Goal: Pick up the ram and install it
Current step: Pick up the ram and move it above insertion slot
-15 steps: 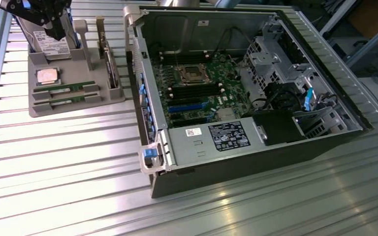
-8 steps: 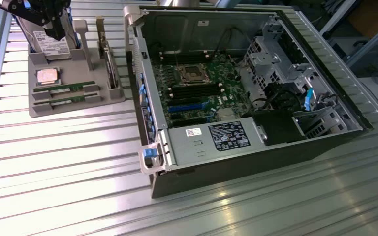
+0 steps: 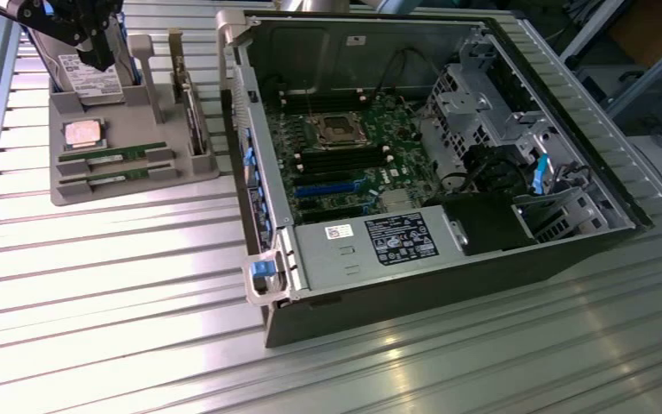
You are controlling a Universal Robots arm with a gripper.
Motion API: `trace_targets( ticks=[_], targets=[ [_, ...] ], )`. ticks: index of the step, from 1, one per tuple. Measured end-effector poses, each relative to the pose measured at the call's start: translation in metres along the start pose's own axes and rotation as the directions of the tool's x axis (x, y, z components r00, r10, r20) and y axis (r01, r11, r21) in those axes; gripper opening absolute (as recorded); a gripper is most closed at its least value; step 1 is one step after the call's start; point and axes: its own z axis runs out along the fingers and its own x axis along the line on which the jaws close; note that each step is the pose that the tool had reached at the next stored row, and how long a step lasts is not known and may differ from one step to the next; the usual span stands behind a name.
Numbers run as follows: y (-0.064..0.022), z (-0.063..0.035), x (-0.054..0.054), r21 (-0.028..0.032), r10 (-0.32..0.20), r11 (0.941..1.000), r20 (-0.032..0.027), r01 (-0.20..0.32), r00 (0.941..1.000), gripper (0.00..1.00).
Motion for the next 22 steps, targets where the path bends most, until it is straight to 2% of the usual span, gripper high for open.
trace_targets(
  ticks=[22],
  targets=[
    [0.0,0.0,0.0,-0.002,-0.077,0.997,-0.0034,0.077,0.997,0.1]
  ],
)
